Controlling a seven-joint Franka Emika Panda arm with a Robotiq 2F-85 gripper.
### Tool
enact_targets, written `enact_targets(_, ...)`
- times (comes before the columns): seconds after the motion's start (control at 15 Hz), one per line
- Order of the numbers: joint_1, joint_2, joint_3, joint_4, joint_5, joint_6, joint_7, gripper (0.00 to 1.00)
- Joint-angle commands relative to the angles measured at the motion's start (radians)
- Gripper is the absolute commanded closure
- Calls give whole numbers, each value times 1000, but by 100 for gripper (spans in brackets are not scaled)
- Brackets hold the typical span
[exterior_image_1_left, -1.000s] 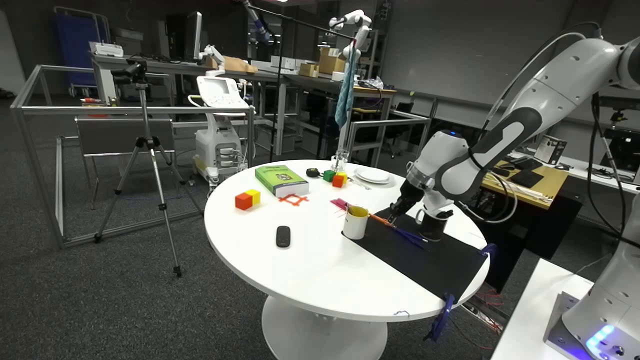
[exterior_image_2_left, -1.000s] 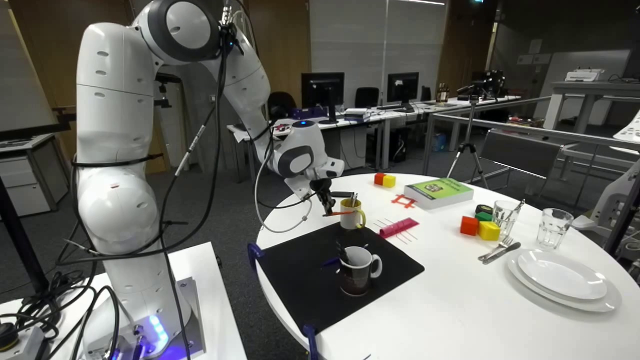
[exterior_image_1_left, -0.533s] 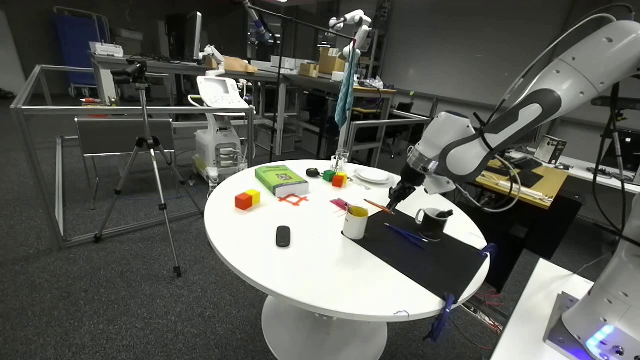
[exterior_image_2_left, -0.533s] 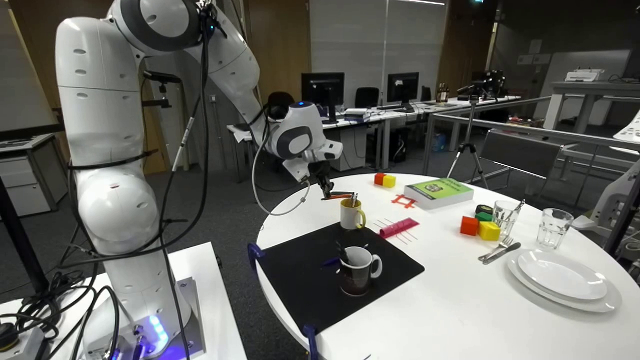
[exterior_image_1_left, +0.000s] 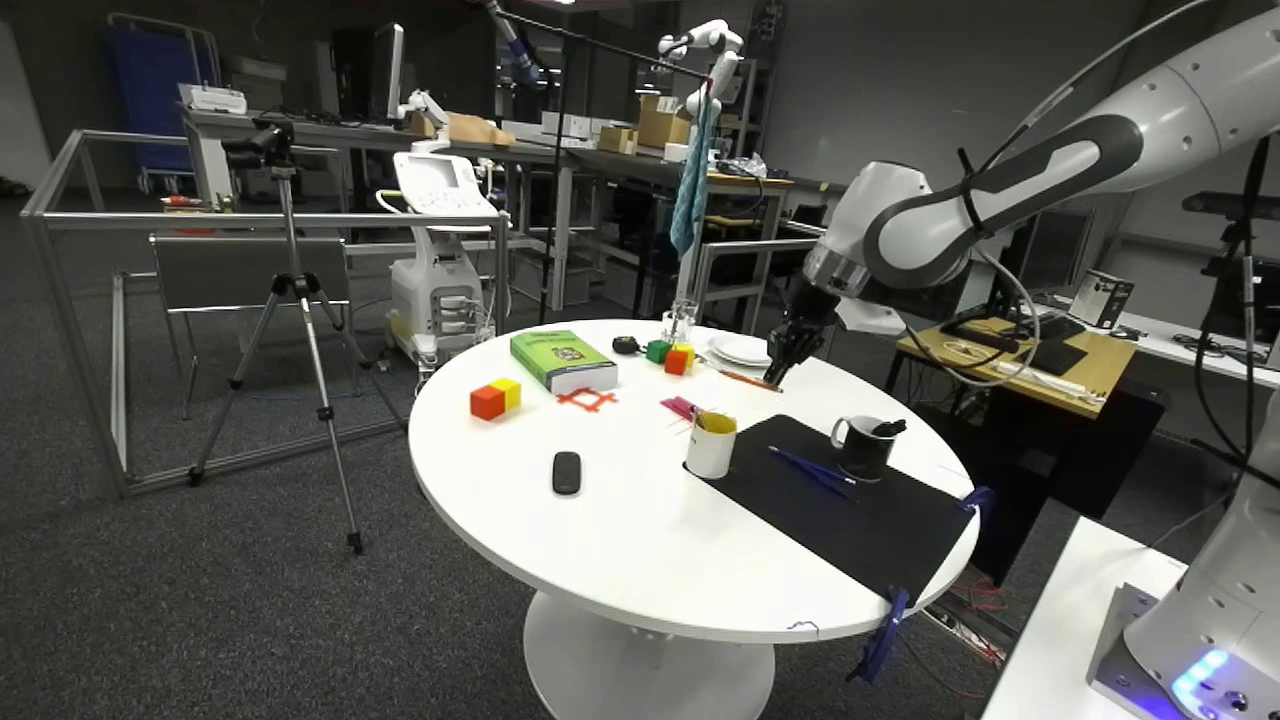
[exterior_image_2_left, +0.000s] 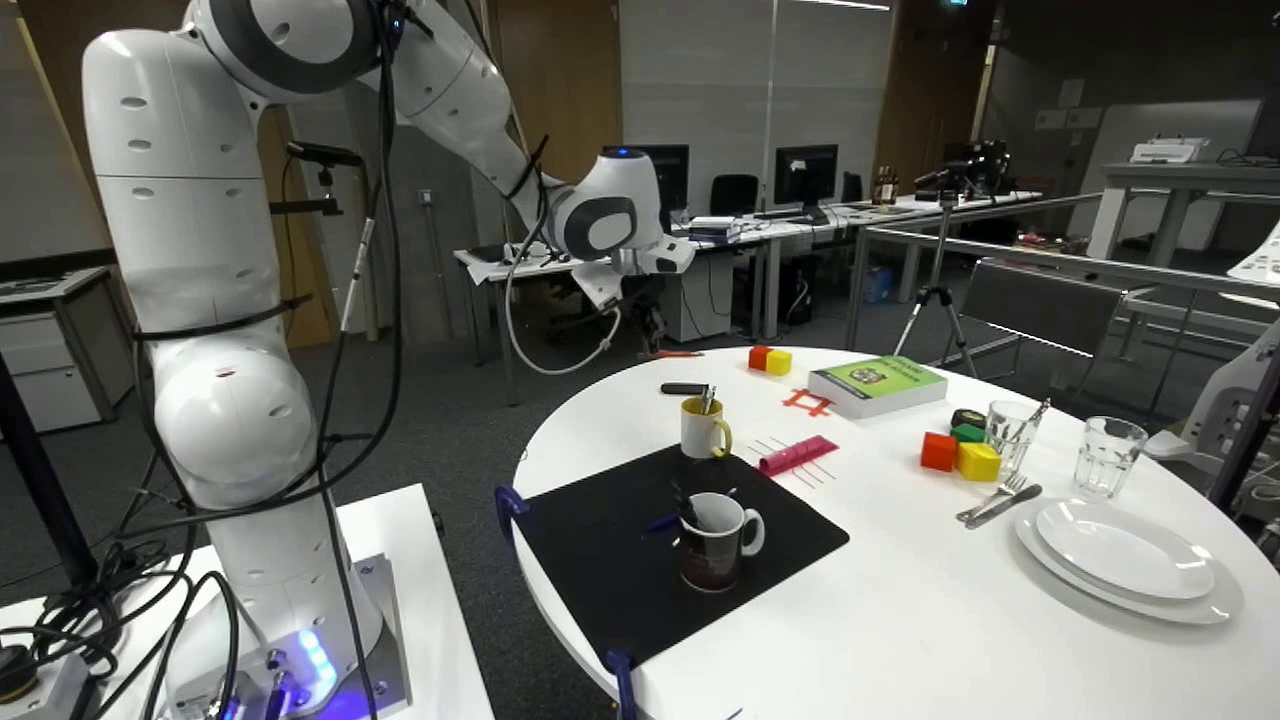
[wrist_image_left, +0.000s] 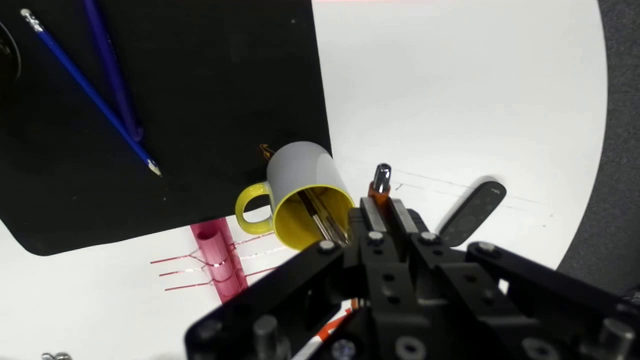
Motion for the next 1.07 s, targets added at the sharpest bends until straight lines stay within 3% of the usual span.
enact_targets(0.0,-43,6,13,132,59,-164,4,98)
enact_targets(0.47,-104,134,-11,383,111,-454,40,98)
enact_targets(1.0,-151,340,-18,628,193,-682,54,98)
